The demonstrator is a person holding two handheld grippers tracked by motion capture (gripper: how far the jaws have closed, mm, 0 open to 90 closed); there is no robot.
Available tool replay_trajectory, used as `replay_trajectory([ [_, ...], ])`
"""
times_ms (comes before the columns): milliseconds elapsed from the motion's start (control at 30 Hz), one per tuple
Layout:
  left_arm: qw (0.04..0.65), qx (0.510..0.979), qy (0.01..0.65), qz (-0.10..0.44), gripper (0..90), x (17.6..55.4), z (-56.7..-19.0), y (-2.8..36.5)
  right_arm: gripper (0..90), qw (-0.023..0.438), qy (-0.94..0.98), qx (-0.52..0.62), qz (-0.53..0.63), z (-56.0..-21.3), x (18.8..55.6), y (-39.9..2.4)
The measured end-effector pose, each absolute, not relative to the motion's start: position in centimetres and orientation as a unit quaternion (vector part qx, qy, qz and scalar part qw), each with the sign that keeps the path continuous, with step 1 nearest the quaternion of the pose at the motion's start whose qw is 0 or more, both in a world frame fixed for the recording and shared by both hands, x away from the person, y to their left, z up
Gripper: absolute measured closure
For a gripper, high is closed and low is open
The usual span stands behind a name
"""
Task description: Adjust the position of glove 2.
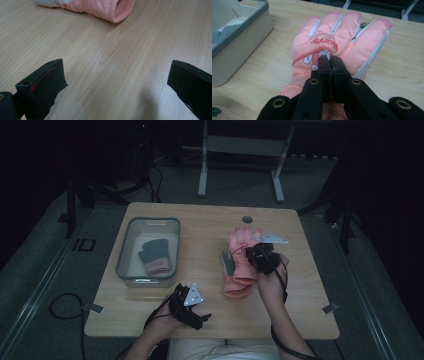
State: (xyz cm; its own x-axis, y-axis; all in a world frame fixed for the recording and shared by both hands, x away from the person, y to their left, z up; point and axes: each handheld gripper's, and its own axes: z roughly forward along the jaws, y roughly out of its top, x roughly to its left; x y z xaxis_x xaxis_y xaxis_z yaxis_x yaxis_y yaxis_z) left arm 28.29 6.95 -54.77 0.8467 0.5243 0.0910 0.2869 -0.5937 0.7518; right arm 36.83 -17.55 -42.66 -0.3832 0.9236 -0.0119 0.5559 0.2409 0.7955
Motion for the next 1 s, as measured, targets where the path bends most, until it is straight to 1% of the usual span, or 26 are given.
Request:
replay_trajectory([
  [200,0.383,0.883,0.226,0.151,1.1,28.3,-54.8,6.7,87.4,0.235,0.751,0.510,0.348,-44.6,36.9,-15.9],
  [267,0.383,0.883,0.225,0.152,1.1,28.2,-54.9,6.6,87.4,0.239,0.753,0.510,0.339,-45.2,36.9,-15.5],
  [533,0.384,0.883,0.224,0.151,1.1,28.3,-54.9,6.7,86.2,0.231,0.758,0.524,0.312,-47.9,37.9,-15.2],
  [833,0.386,0.882,0.225,0.152,1.1,28.3,-54.9,6.7,79.4,0.221,0.762,0.520,0.315,-48.9,38.4,-14.9],
  [867,0.387,0.881,0.225,0.152,1.1,28.3,-54.9,6.8,75.1,0.222,0.762,0.515,0.323,-48.3,38.2,-15.0],
  [933,0.389,0.880,0.227,0.150,1.1,28.3,-54.9,6.8,70.8,0.222,0.762,0.508,0.335,-47.6,38.0,-15.1],
  [1000,0.391,0.879,0.228,0.149,1.1,28.4,-54.9,6.9,67.1,0.232,0.765,0.495,0.341,-46.8,37.7,-15.3],
])
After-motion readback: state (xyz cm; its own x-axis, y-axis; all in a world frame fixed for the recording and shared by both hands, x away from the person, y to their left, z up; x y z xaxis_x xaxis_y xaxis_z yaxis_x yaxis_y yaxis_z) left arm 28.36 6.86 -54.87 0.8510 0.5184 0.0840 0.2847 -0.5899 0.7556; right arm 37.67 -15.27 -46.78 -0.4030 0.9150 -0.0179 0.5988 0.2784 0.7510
